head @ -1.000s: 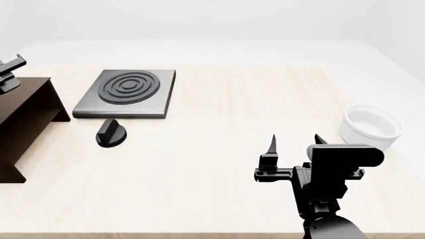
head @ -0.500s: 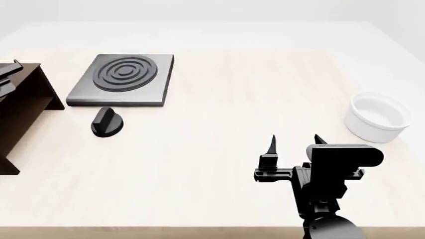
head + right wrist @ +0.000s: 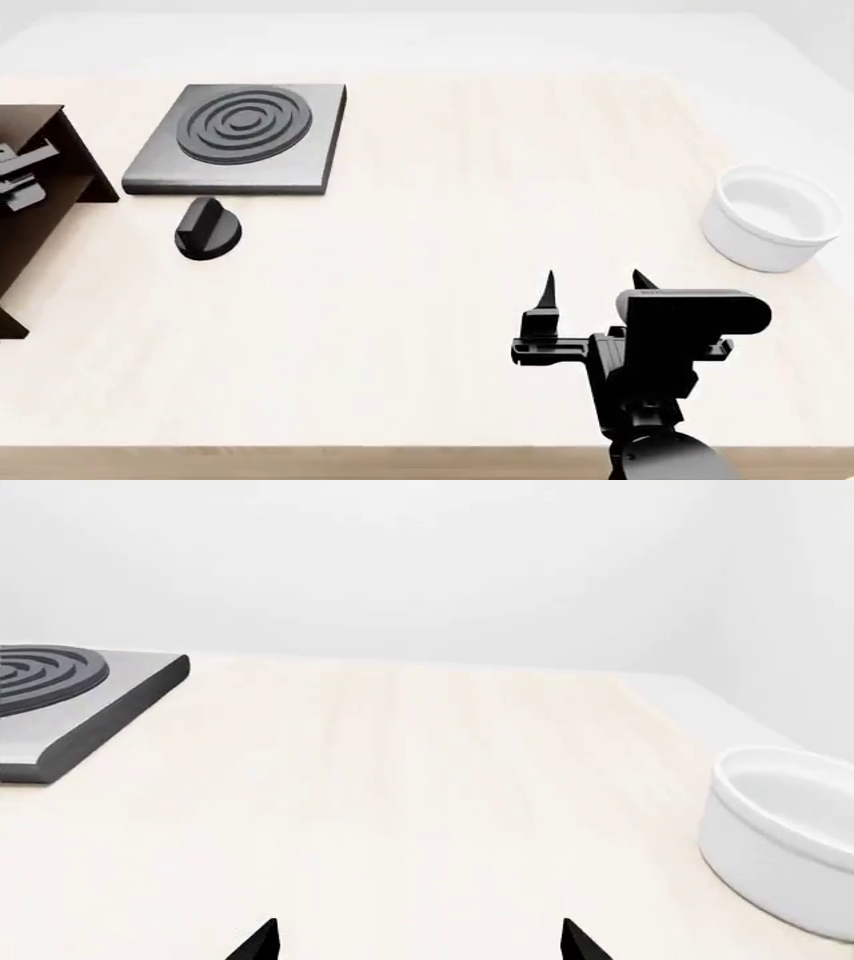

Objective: Put the frying pan on top of the cabinet.

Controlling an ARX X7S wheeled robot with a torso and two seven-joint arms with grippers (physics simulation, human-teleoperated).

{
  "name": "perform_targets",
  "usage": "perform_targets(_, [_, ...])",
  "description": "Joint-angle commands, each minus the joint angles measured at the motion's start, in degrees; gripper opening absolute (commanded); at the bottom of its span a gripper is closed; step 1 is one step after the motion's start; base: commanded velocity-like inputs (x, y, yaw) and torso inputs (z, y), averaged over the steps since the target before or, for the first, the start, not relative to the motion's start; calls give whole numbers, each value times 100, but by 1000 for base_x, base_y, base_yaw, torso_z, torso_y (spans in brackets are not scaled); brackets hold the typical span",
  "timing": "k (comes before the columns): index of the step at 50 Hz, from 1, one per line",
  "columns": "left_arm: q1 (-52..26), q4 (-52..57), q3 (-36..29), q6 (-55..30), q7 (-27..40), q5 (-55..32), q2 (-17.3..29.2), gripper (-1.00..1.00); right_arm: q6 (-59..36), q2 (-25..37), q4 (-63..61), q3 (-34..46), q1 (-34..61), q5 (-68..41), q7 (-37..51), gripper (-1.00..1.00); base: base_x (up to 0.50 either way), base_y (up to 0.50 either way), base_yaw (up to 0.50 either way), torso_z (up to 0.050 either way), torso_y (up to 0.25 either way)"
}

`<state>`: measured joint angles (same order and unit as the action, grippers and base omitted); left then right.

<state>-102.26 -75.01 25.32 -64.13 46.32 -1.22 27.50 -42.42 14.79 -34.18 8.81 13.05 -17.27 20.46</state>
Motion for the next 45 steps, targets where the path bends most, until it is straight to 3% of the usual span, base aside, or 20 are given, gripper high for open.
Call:
perform_targets(1, [-174, 6, -340, -34, -9, 129, 2, -100, 4, 18, -15, 0, -5, -37, 31, 100, 0, 0, 0, 0, 0])
perform_targets(14, [-162, 4, -328, -67, 12, 117, 1, -100, 17, 41, -8, 21, -2, -64, 65, 100, 0, 0, 0, 0, 0])
perform_targets(15, [-161, 6, -357, -75, 7, 134, -4, 100, 24, 43, 7, 25, 2, -62, 65, 100, 0, 0, 0, 0, 0])
perform_targets(22, [-232, 4, -413, 70, -257, 119, -7, 100, 37, 54, 37, 50, 15, -71, 73, 100, 0, 0, 0, 0, 0])
perform_targets(45, [-393, 4, -572, 134, -463, 134, -36, 100, 59, 100, 23, 87, 4, -119, 123, 100, 0, 0, 0, 0, 250])
